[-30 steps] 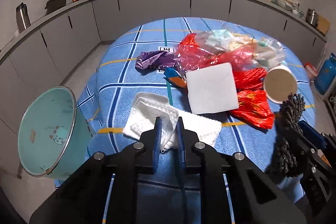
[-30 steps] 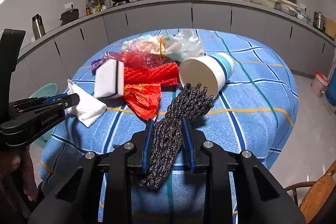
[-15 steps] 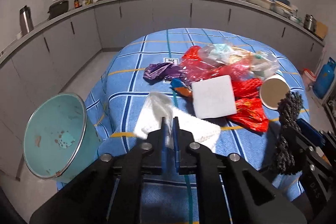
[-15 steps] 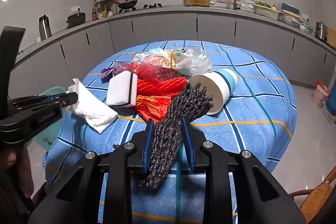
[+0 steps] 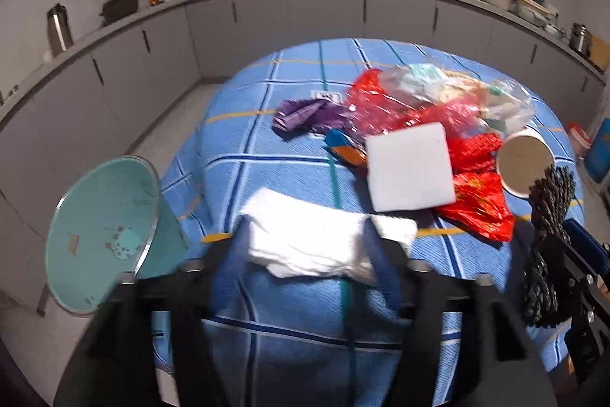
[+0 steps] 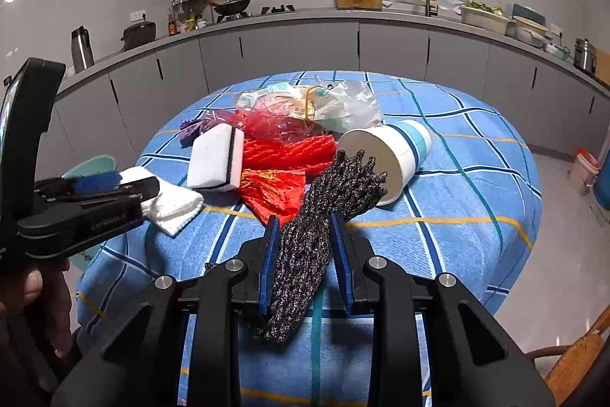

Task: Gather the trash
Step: 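Carry the white cloth and black scrubber over the teal bin with both tools, then open both tools to drop the cloth and scrubber into the bin, then grasp the white sponge with the left tool while the right tool grasps the paper cup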

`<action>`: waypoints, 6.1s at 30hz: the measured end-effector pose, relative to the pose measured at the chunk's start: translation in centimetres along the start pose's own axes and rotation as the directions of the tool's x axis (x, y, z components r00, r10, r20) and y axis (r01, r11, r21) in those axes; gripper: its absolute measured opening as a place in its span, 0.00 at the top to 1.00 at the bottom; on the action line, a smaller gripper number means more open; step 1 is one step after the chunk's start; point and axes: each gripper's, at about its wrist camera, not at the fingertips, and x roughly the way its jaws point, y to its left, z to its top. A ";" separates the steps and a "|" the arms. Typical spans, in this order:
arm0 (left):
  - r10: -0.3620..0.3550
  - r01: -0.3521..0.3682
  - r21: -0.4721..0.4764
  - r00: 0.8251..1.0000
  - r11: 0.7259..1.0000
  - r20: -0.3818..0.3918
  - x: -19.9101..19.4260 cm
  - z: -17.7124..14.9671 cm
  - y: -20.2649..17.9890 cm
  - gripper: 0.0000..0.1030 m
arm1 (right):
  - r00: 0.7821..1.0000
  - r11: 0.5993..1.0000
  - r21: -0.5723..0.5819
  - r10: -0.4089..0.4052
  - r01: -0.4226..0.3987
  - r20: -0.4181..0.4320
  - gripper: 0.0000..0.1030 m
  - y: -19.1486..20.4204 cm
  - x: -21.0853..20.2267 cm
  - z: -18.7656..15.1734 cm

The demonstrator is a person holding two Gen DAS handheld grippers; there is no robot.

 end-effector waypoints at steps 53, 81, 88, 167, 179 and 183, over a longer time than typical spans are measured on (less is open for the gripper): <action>0.434 -0.428 -0.254 0.900 0.868 -0.035 -2.4 0.0 23.0 0.85 | 0.872 0.817 -0.333 0.489 -0.470 -0.032 0.73 23.8 6.2 9.4; 0.428 -0.436 -0.299 0.899 0.849 -0.094 0.3 -1.3 26.0 0.53 | 0.824 0.766 -0.309 0.548 -0.563 -0.142 0.58 27.4 11.5 8.6; 0.437 -0.442 -0.303 0.895 0.844 -0.087 -0.1 -1.2 25.8 0.41 | 0.841 0.789 -0.297 0.525 -0.538 -0.127 0.57 26.4 11.0 8.7; -0.081 0.076 0.107 0.996 0.991 0.045 3.8 3.7 -5.1 0.05 | 0.979 0.981 -0.015 -0.191 0.193 0.069 0.35 -5.2 2.7 3.8; -0.143 0.140 0.140 0.990 0.980 0.011 4.5 3.1 -5.7 0.41 | 0.974 0.974 0.006 -0.226 0.226 0.019 0.47 -6.3 5.2 3.7; -0.152 0.148 0.148 0.988 0.978 0.017 4.2 3.0 -6.0 0.45 | 0.975 0.975 0.011 -0.221 0.220 0.015 0.64 -6.6 5.4 3.7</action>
